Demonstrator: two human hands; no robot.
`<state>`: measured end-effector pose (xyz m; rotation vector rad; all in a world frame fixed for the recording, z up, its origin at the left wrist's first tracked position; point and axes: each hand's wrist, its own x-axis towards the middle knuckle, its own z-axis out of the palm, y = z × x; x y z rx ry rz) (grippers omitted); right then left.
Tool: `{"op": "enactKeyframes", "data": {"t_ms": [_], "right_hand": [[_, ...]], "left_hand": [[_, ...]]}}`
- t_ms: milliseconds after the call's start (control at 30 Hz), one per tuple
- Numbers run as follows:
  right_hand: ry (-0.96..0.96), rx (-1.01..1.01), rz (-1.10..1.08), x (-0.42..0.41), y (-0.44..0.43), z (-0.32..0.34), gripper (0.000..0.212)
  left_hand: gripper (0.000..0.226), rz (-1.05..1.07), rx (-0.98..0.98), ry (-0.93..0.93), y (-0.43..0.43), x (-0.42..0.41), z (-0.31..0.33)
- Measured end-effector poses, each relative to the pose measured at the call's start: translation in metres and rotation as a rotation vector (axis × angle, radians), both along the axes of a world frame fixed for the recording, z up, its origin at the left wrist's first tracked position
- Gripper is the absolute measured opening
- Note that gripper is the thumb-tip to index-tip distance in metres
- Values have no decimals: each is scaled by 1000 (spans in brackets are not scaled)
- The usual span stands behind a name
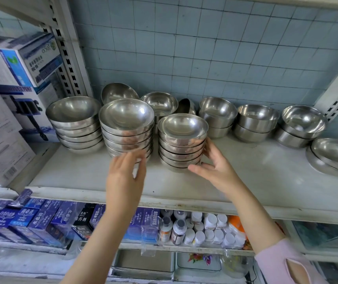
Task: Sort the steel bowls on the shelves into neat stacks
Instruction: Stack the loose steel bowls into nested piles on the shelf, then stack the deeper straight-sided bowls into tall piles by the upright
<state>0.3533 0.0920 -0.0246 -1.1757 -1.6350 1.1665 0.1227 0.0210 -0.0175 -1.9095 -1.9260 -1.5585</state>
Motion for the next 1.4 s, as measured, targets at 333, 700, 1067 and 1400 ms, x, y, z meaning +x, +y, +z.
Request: {"op": "enactKeyframes", "data": {"t_ms": [333, 700, 1067, 1400], "right_hand": [[37, 59, -99, -19, -5, -16, 103], [41, -10, -15, -6, -2, -1, 114], [62, 131, -261, 76, 6, 19, 67], [-315, 460, -826, 263, 12, 25, 66]], "left_hand": [[33, 72, -38, 520, 32, -40, 66], [14, -39, -195, 124, 29, -35, 94], [21, -228, 150, 276, 29, 40, 129], [26, -478, 23, 352, 66, 220, 48]]}}
